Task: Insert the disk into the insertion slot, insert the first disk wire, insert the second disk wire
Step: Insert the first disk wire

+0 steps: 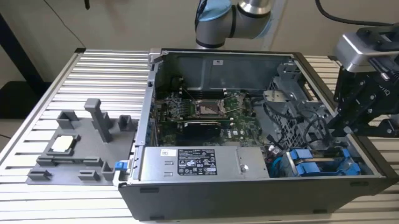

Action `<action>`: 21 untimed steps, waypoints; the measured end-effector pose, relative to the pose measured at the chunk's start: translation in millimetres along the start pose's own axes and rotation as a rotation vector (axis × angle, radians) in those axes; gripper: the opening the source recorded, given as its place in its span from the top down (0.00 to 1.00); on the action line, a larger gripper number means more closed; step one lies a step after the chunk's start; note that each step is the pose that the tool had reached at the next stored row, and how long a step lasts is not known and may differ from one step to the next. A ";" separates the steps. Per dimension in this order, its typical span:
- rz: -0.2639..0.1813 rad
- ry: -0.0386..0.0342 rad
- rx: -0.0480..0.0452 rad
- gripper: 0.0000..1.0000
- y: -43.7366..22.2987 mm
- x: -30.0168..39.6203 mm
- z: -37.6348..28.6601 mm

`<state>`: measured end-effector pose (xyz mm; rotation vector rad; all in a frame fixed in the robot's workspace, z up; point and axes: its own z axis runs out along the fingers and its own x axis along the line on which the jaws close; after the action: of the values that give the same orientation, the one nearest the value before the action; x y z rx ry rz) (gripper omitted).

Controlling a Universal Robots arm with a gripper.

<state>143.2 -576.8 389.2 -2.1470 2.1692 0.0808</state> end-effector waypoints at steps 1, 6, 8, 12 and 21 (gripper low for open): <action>0.002 0.0001 0.0003 0.76 0.3 -0.8 0.0; 0.006 0.0004 0.0008 0.76 2.2 -6.0 0.4; 0.005 0.0004 0.0009 0.76 6.4 -11.0 0.8; 0.005 -0.0005 0.0019 0.76 18.4 -20.4 1.5; 0.001 0.0004 0.0038 0.76 36.2 -41.7 3.2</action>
<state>107.5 -534.5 389.3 -2.1438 2.1693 0.0763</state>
